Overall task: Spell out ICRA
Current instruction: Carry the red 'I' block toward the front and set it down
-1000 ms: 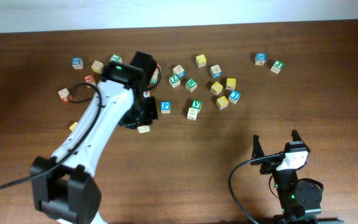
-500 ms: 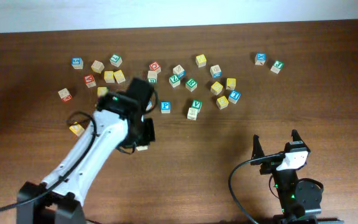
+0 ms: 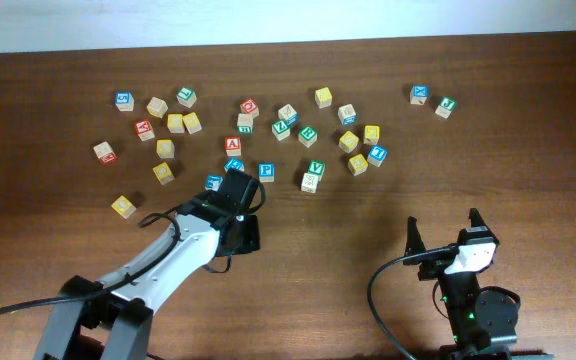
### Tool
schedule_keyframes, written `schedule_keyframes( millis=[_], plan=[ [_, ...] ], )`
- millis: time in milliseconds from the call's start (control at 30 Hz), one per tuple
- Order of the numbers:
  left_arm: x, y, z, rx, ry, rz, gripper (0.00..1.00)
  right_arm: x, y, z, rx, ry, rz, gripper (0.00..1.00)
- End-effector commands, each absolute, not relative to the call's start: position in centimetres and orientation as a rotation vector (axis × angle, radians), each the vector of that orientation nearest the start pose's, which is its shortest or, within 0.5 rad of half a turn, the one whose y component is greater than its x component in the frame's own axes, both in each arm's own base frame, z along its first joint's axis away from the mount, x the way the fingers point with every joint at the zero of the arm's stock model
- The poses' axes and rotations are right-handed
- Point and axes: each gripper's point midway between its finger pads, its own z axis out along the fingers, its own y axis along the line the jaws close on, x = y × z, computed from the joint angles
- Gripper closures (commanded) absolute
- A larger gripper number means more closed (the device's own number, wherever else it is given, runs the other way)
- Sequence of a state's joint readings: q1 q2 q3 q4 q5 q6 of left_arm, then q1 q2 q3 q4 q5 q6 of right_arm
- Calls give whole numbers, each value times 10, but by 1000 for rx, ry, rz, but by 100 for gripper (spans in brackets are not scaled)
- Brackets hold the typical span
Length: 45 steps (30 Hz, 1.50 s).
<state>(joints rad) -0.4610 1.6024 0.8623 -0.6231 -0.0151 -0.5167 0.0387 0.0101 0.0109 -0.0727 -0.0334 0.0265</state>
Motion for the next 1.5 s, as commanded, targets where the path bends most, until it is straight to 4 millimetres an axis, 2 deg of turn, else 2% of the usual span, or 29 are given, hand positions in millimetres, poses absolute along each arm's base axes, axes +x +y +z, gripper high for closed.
schedule_keyframes(
  millis=[0,167,433,500,600,800,867,1100,1267,1400,1467],
  plan=[
    [263,-134,14,-84,2964,-108,79,246,13,156,-21,1647,74,2],
    [259,-141,13,-195,2966,-122,79,246,13,156,-21,1647,74,2],
    [260,-146,12,-175,2957,-134,78,246,13,156,-21,1647,74,2],
    [262,-147,12,-175,2949,-141,73,246,13,156,-21,1647,74,2],
    [261,-147,12,-176,2952,-140,73,246,13,156,-21,1647,74,2],
    [255,-149,-4,-174,3010,-140,77,246,13,156,-21,1647,74,2],
    [254,-150,-8,-173,3022,-139,76,246,13,156,-21,1647,74,2],
    [266,-156,-6,-119,2972,-173,75,246,13,156,-21,1647,74,2],
    [268,-157,-6,-106,2964,-179,65,246,13,156,-21,1647,74,2],
    [268,-157,-6,-107,2964,-180,64,246,13,156,-21,1647,74,1],
    [268,-156,-5,-111,2967,-177,60,246,13,156,-21,1647,74,2]
  ],
)
